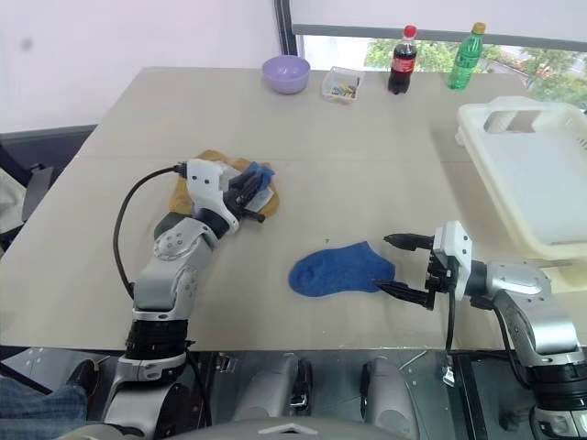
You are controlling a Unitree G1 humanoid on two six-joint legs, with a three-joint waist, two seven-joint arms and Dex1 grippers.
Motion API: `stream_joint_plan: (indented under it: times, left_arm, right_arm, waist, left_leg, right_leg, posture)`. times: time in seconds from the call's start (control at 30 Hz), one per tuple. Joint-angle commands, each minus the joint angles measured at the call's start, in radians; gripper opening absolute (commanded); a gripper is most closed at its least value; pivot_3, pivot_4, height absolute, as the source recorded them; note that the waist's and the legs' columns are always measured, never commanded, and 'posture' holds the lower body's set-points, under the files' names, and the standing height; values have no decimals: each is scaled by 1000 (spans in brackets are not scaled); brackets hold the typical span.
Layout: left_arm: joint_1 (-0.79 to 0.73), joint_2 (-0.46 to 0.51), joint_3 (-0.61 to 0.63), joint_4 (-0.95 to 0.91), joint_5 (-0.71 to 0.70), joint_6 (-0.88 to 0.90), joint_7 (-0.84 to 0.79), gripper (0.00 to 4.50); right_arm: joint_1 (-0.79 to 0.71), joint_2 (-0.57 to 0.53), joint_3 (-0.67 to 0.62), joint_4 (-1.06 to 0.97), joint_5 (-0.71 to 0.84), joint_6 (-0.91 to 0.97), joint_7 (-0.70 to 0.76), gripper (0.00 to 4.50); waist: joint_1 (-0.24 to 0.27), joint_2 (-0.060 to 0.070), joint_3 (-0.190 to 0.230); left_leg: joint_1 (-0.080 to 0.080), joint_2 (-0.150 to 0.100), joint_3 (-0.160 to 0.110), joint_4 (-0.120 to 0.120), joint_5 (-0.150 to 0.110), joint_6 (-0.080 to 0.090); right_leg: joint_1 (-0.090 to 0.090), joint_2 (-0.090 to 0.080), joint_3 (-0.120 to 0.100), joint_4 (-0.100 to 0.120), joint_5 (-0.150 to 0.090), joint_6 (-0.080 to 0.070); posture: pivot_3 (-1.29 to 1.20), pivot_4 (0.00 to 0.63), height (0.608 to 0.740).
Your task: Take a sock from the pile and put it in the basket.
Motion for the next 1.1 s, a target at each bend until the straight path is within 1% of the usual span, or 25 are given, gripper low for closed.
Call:
stream_joint_plan:
  times: [0.03, 0.13, 0.2, 0.37, 0.47, 0.53, 0.6, 0.7, 0.83, 0.93, 1.0, 1.03, 1.1]
  left_arm:
    - [-27, 2, 17, -52, -33, 20, 10, 628]
    - [-48, -3, -7, -25, -20, 18, 12, 628]
    - [-68, -15, -45, 4, -3, 16, 6, 628]
    - [-115, -90, -124, 92, 27, 32, 28, 628]
    - [-142, -140, -183, 140, 44, 12, 17, 628]
    - [-170, -174, -206, 187, 58, -7, 21, 628]
    - [-199, -214, -221, 236, 62, -20, 26, 628]
    - [-238, -278, -249, 307, 70, -46, 31, 628]
    - [-280, -356, -278, 407, 84, -82, 23, 628]
    - [-302, -387, -292, 467, 91, -90, 14, 628]
    - [-304, -402, -292, 484, 69, -94, -14, 628]
    - [-301, -401, -298, 480, 63, -93, -31, 843]
    - [-298, -396, -303, 471, 64, -97, -40, 1458]
  right_arm:
    - [-7, 5, -9, -4, 3, -22, 1, 4500]
    - [-8, 7, -7, -1, 1, -24, 1, 4500]
    - [-11, 7, -5, 1, 0, -26, 2, 4500]
    - [-34, 9, -3, 23, -20, -45, -12, 4500]
    - [-65, 19, -4, 61, -73, -64, -70, 4500]
    - [-103, 7, 8, 98, -132, -19, -137, 4500]
    - [-131, -2, 8, 121, -157, 8, -167, 4500]
    - [-160, 3, -26, 145, -154, 8, -198, 4500]
    - [-172, -27, -53, 162, -150, 52, -223, 4500]
    - [-186, -32, -66, 162, -139, 112, -261, 4500]
    - [-197, -22, -79, 150, -121, 160, -295, 4500]
    - [-200, -15, -86, 144, -114, 184, -312, 4500]
    - [-204, -12, -92, 134, -106, 229, -338, 4500]
  waist:
    - [0, 0, 0]
    - [1, -1, 0]
    - [4, -1, 0]
    - [7, -1, 1]
    - [5, -2, 1]
    - [3, -2, 1]
    - [2, -2, 2]
    - [3, -3, 2]
    - [6, -3, 2]
    - [4, -3, 2]
    - [0, -3, 2]
    - [-2, -3, 2]
    - [-1, -3, 2]
  left_leg:
    - [0, 0, 0, 0, 0, 0]
    - [0, 0, 0, 0, 0, 0]
    - [0, 0, 0, 0, 0, 0]
    - [0, -1, 0, 0, 0, 0]
    - [0, -1, 0, 0, 0, 0]
    - [0, -1, 0, 0, 0, 0]
    - [0, -1, 0, 0, 0, 0]
    - [0, -1, 0, 0, 0, 0]
    - [-2, -2, 0, 0, 1, -1]
    - [-2, -2, 1, 0, 1, -1]
    - [-2, -2, 1, 0, 0, 0]
    - [-2, -2, 1, 0, 0, 0]
    - [-2, -1, 1, 0, -1, 1]
  right_leg:
    - [0, 0, 0, 0, 0, 0]
    - [0, 0, 0, 0, 0, 0]
    - [0, 0, 0, 0, 0, 0]
    - [0, 0, 0, 0, 0, 0]
    - [0, 0, 0, 0, 0, 0]
    - [0, 0, 0, 0, 0, 0]
    - [0, 0, 0, 0, 0, 0]
    - [0, 0, 0, 0, 0, 0]
    - [0, 0, 0, -2, 0, 0]
    - [0, 0, 0, -4, 0, 1]
    - [0, 0, 0, -5, 0, 1]
    - [0, 0, 0, -5, 0, 1]
    - [0, 0, 0, -4, 0, 1]
  posture:
    - [0, 150, 733]
    - [0, 150, 733]
    - [0, 150, 733]
    - [0, 150, 733]
    - [0, 150, 733]
    - [0, 150, 733]
    - [0, 150, 733]
    - [0, 150, 733]
    - [0, 150, 733]
    - [0, 150, 733]
    - [0, 150, 733]
    - [0, 150, 733]
    - [0, 150, 733]
